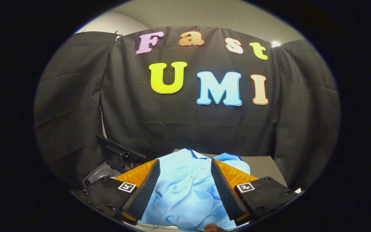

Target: Put the clothes into the washing machine and then close the washing machine lid.

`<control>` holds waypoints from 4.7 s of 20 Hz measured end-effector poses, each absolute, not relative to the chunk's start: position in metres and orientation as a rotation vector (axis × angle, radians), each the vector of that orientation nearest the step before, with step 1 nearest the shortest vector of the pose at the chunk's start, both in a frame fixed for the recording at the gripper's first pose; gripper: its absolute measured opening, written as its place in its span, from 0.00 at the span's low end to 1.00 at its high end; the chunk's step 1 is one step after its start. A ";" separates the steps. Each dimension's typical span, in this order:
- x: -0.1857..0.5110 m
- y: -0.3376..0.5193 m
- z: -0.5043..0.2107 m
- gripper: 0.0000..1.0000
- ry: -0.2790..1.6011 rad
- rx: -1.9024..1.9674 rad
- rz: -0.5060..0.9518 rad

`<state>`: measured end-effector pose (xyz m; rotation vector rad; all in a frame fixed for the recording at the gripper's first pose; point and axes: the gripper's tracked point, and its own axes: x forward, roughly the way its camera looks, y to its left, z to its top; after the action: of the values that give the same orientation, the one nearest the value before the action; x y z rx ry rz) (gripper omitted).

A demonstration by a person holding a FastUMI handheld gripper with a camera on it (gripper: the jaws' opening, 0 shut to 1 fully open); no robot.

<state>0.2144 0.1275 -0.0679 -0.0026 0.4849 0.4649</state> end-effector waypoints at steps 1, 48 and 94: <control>0.209 0.127 -0.081 0.97 0.523 -0.014 0.455; 0.070 0.446 0.028 0.02 0.475 0.094 0.782; 0.118 0.496 -0.147 0.96 0.738 -0.001 0.723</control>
<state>0.1177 0.4961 -0.1471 -0.0009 0.7378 0.7228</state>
